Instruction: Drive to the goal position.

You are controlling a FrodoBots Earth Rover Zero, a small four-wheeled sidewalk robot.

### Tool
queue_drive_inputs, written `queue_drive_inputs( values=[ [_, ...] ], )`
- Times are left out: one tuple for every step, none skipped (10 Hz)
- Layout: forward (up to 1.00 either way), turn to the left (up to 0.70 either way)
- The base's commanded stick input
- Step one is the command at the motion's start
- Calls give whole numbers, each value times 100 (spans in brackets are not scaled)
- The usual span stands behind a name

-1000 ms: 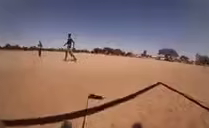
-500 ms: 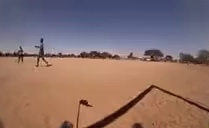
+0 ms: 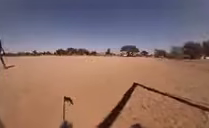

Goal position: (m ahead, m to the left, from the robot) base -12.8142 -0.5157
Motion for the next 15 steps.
queue_drive_inputs(
  values=[
    [70,-27],
    [70,-16],
    [70,-4],
    [70,27],
    [70,27],
    [0,45],
    [0,45],
    [0,45],
    [0,45],
    [0,45],
    [0,45],
    [0,45],
    [0,45],
    [0,45],
    [0,45]
  ],
)
